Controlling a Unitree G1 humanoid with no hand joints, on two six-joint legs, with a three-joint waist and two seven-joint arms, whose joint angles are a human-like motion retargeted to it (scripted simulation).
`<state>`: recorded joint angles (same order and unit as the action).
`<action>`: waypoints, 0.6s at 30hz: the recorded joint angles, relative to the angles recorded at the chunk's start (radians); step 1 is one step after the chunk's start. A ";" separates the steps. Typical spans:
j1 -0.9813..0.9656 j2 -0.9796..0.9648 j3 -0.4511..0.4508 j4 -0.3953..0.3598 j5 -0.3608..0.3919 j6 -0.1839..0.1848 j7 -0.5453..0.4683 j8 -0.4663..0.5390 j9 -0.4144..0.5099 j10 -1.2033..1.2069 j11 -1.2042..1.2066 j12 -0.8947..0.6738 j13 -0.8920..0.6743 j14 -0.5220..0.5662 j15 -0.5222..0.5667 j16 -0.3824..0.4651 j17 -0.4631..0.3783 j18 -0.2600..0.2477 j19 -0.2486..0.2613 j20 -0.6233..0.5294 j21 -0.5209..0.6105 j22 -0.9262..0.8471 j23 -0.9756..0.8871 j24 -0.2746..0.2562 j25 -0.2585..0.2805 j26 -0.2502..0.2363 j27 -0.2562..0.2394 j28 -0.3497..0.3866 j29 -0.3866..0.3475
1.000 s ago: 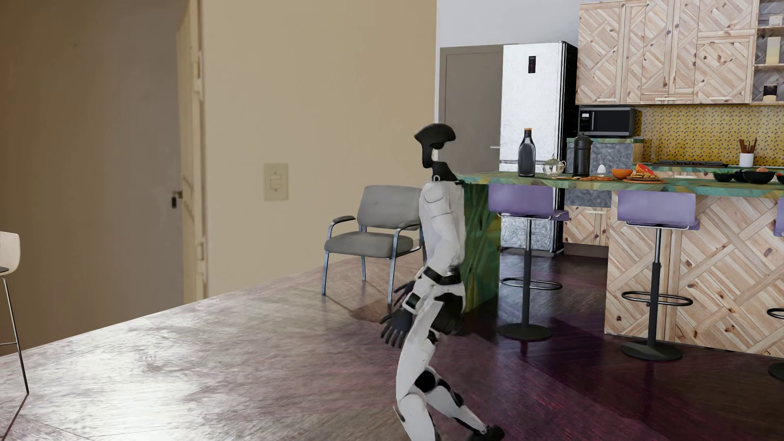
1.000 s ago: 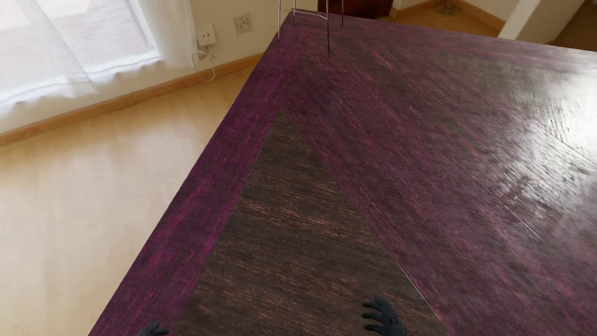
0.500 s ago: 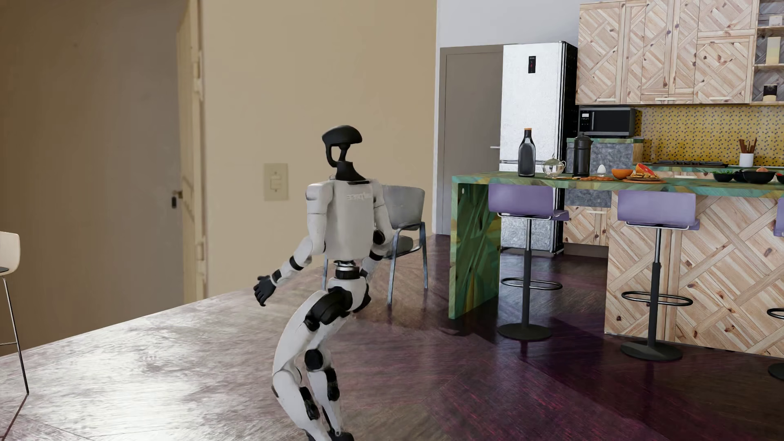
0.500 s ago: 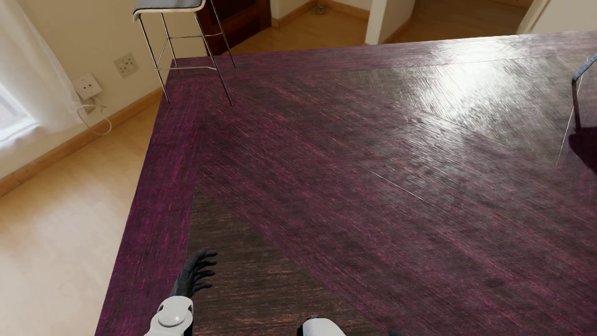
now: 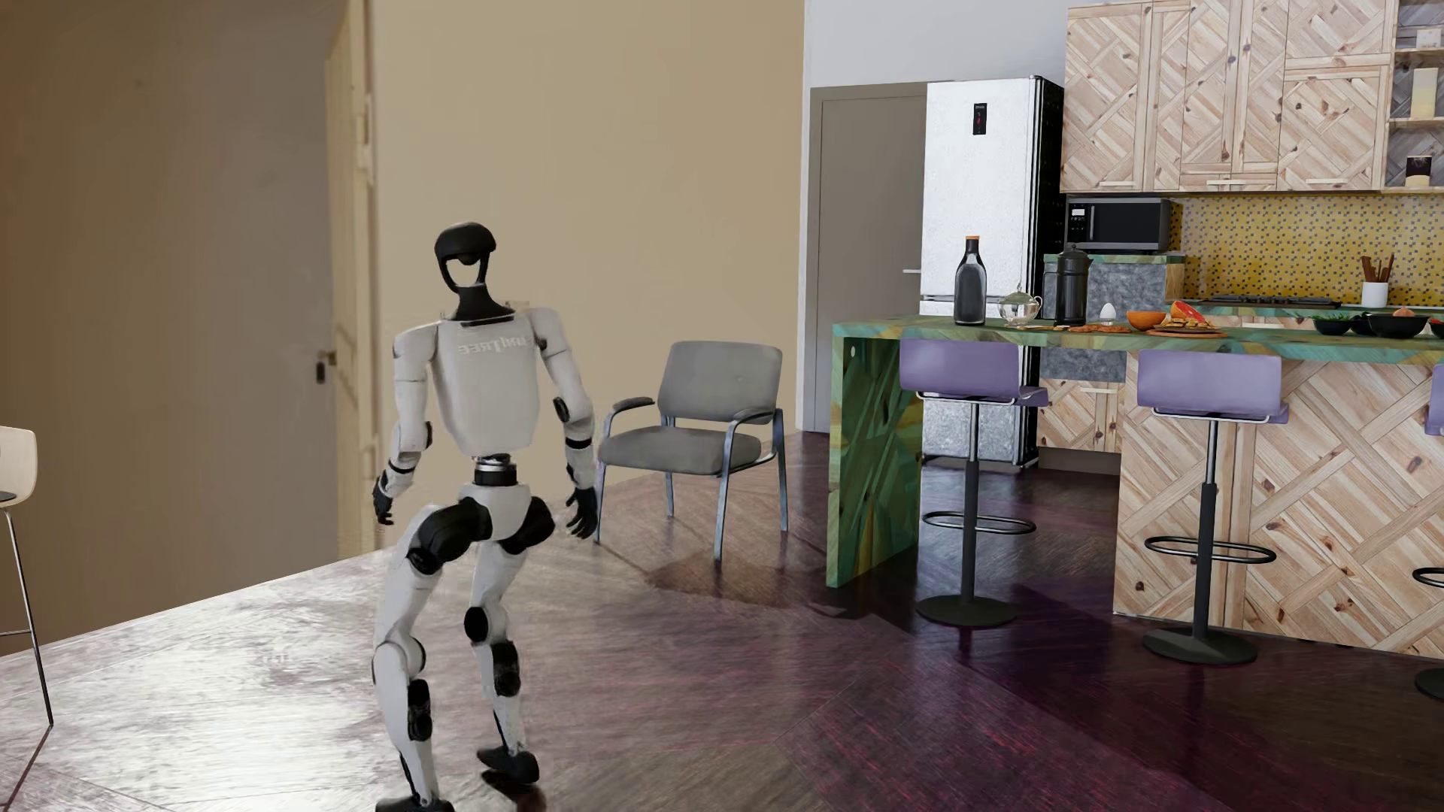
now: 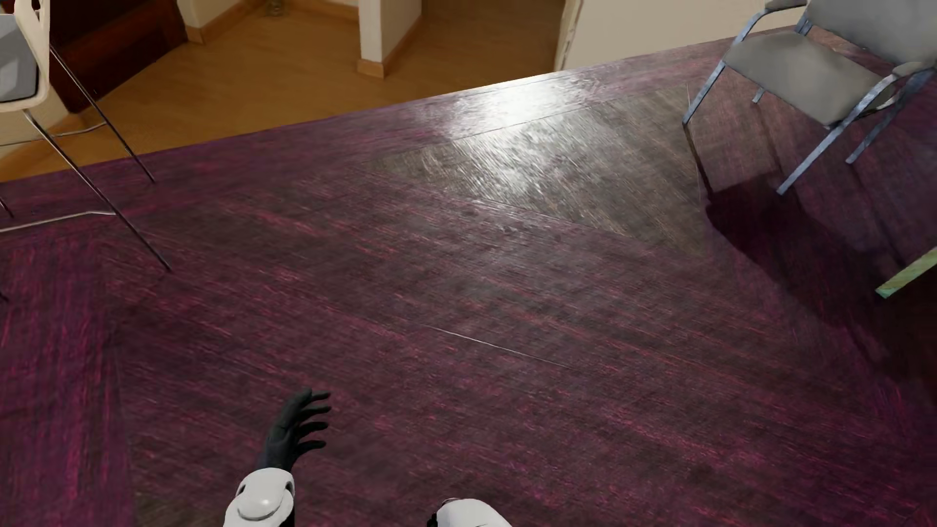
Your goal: Move towards the officechair
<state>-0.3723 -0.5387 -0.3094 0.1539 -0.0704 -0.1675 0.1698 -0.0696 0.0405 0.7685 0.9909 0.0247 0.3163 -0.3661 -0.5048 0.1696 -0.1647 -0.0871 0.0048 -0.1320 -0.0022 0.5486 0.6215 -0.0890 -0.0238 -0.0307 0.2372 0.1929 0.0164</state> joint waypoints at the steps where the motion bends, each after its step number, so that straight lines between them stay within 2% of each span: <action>1: 0.007 0.032 0.023 0.014 -0.010 0.014 -0.015 -0.006 -0.012 0.093 -0.082 -0.021 0.004 -0.051 0.085 -0.023 -0.029 -0.015 -0.032 -0.010 0.030 0.015 0.033 0.039 -0.017 0.035 -0.002 -0.032 -0.022; 2: -0.076 0.055 0.077 0.024 0.011 0.046 -0.079 0.001 -0.014 0.319 -0.060 -0.012 -0.001 0.045 0.057 -0.043 -0.050 -0.026 -0.039 -0.009 0.099 0.026 0.096 0.086 -0.023 0.051 -0.027 -0.067 -0.055; 3: -0.162 0.093 0.149 -0.017 0.029 0.102 -0.159 0.009 -0.017 0.451 -0.067 0.034 -0.008 0.147 0.023 -0.058 -0.037 -0.038 -0.032 0.016 0.105 0.058 0.132 0.136 -0.012 0.047 -0.066 -0.104 -0.087; 5: -0.267 0.195 0.268 -0.063 0.063 0.228 -0.224 0.033 -0.032 0.404 -0.119 0.164 -0.062 0.046 -0.031 -0.022 -0.022 -0.060 -0.012 0.077 0.074 0.076 0.064 0.221 0.037 0.061 -0.137 -0.174 -0.121; 6: -0.296 0.237 0.292 -0.054 0.074 0.277 -0.213 0.050 -0.047 0.287 -0.132 0.223 -0.098 -0.013 -0.067 0.005 -0.007 -0.074 -0.001 0.098 0.061 0.069 -0.001 0.239 0.046 0.068 -0.173 -0.193 -0.114; 7: -0.287 0.268 0.276 -0.044 0.079 0.308 -0.198 0.070 -0.059 0.134 -0.119 0.265 -0.152 -0.006 -0.108 0.030 0.010 -0.089 0.008 0.110 0.068 0.106 -0.027 0.240 0.047 0.050 -0.208 -0.202 -0.091; 8: -0.239 0.262 0.225 -0.046 0.069 0.290 -0.164 0.102 -0.038 0.135 -0.017 0.272 -0.215 0.062 -0.103 0.067 0.040 -0.062 -0.010 0.097 0.095 0.116 -0.009 0.218 0.052 0.038 -0.234 -0.194 -0.050; 9: -0.169 0.204 0.186 -0.045 0.054 0.253 -0.127 0.100 -0.006 0.110 0.142 0.214 -0.209 0.030 0.040 0.089 0.023 0.032 -0.062 0.108 0.096 0.092 0.021 0.166 0.067 0.033 -0.248 -0.161 0.014; 10: -0.110 0.132 0.143 -0.046 0.029 0.204 -0.094 0.081 0.002 0.074 0.240 0.152 -0.141 0.007 0.158 0.098 0.014 0.009 -0.101 0.121 0.049 0.081 0.005 0.105 0.084 0.013 -0.245 -0.114 0.072; 11: -0.041 0.084 0.083 -0.042 0.002 0.160 -0.065 0.043 0.011 0.035 0.243 0.083 -0.091 -0.016 0.144 0.080 -0.032 0.019 -0.102 0.119 0.038 0.053 0.007 0.048 0.088 0.004 -0.217 -0.064 0.110; 12: 0.005 0.056 0.040 -0.033 -0.009 0.126 -0.048 0.014 -0.001 0.021 0.143 0.022 -0.020 -0.049 0.070 0.035 -0.023 -0.002 -0.091 0.071 -0.011 0.008 -0.022 0.010 0.067 -0.001 -0.173 -0.029 0.104; 13: 0.014 0.056 0.020 -0.030 -0.010 0.087 -0.061 0.003 -0.013 0.086 -0.013 -0.036 0.049 -0.070 0.036 -0.004 -0.019 -0.026 -0.093 0.013 0.008 -0.008 -0.011 -0.006 0.041 -0.017 -0.138 -0.013 0.069; 14: -0.068 0.080 0.037 -0.005 0.015 0.082 -0.102 0.008 -0.022 0.292 -0.049 -0.070 0.052 0.013 -0.006 -0.065 -0.050 -0.057 -0.040 -0.001 0.094 0.035 0.106 0.005 0.020 -0.044 -0.112 -0.023 0.015; 15: -0.144 0.122 0.082 -0.039 0.034 0.095 -0.161 0.018 -0.016 0.401 -0.059 -0.027 0.041 0.064 -0.040 -0.051 -0.048 -0.079 -0.038 -0.055 0.103 0.060 0.147 0.035 0.025 -0.063 -0.083 -0.058 -0.039; 16: -0.216 0.171 0.149 -0.073 0.053 0.124 -0.194 0.031 -0.009 0.427 -0.087 0.039 0.031 0.042 -0.064 -0.040 -0.036 -0.093 -0.033 -0.040 0.075 0.060 0.123 0.076 0.047 -0.056 -0.061 -0.104 -0.088; 17: -0.291 0.228 0.220 -0.086 0.073 0.164 -0.191 0.039 -0.009 0.392 -0.133 0.107 -0.002 0.006 -0.081 -0.022 -0.026 -0.101 -0.026 0.014 0.083 0.055 0.095 0.122 0.077 -0.031 -0.060 -0.151 -0.133; 18: -0.326 0.286 0.252 -0.085 0.098 0.209 -0.187 0.054 -0.003 0.292 -0.157 0.168 -0.071 0.007 -0.103 -0.005 -0.004 -0.110 -0.019 0.090 0.058 0.075 0.017 0.160 0.088 -0.019 -0.070 -0.183 -0.151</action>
<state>-0.6983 -0.2532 -0.0578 0.0691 0.0273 0.0412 -0.0169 -0.0160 0.0375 1.0604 0.8339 0.1926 0.2457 -0.3596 -0.6080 0.1646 -0.1687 -0.1968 -0.0147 -0.0417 0.0560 0.6239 0.6382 0.0706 0.0645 -0.0500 0.1668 0.0094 -0.1350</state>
